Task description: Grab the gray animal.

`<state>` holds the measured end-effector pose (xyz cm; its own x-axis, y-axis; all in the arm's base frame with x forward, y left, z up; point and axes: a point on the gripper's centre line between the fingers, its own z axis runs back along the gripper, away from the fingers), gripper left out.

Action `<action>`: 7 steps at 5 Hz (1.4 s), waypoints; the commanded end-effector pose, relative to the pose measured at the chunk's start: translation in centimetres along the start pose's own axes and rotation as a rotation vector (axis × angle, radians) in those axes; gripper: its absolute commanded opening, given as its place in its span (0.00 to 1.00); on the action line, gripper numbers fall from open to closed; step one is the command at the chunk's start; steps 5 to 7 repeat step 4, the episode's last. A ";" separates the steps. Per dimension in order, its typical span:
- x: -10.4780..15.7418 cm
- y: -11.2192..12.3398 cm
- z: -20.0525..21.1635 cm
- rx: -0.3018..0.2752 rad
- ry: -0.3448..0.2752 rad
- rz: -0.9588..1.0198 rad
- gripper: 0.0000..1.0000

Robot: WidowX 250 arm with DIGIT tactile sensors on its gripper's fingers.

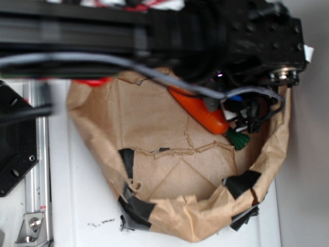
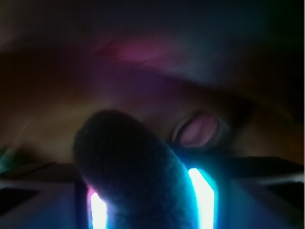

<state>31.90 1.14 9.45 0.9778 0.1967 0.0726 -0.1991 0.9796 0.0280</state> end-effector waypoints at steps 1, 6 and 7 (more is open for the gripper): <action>-6.4 -0.9 11.2 -0.013 -0.027 -0.193 0.00; -6.0 -2.1 13.2 -0.159 -0.022 -0.153 0.00; -6.0 -2.1 13.2 -0.159 -0.022 -0.153 0.00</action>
